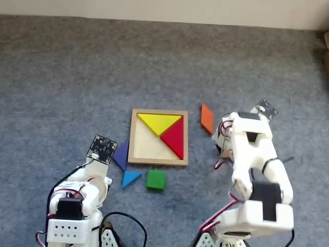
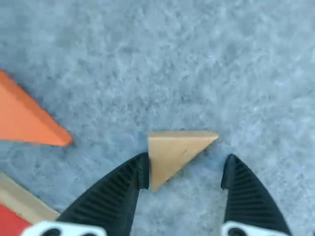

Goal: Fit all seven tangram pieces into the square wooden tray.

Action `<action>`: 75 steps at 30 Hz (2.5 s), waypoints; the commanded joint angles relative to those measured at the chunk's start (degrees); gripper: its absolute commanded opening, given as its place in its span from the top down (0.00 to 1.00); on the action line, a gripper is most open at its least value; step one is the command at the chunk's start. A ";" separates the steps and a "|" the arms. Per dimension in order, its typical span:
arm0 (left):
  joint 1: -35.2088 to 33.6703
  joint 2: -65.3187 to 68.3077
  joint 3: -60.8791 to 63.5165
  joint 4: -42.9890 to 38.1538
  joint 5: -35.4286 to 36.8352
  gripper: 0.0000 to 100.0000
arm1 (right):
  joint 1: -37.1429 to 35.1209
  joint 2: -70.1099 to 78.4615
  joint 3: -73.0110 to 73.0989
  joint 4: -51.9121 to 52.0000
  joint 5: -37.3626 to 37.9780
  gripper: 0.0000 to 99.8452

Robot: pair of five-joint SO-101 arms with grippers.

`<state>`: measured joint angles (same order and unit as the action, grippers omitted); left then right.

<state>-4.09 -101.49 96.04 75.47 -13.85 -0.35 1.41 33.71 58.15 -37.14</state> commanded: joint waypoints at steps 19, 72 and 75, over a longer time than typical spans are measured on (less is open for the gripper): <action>-0.48 -2.86 1.10 0.26 -0.70 0.99 | 1.54 7.96 -16.84 10.77 5.54 1.00; -0.48 -2.86 1.10 0.26 -0.70 0.99 | 3.74 16.22 -23.25 12.70 105.32 0.77; -0.48 -2.86 1.10 0.26 -0.70 0.99 | 2.42 16.22 -23.60 12.70 103.38 0.86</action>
<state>-4.09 -101.49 96.04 75.47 -13.85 4.75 17.32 12.53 70.73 67.38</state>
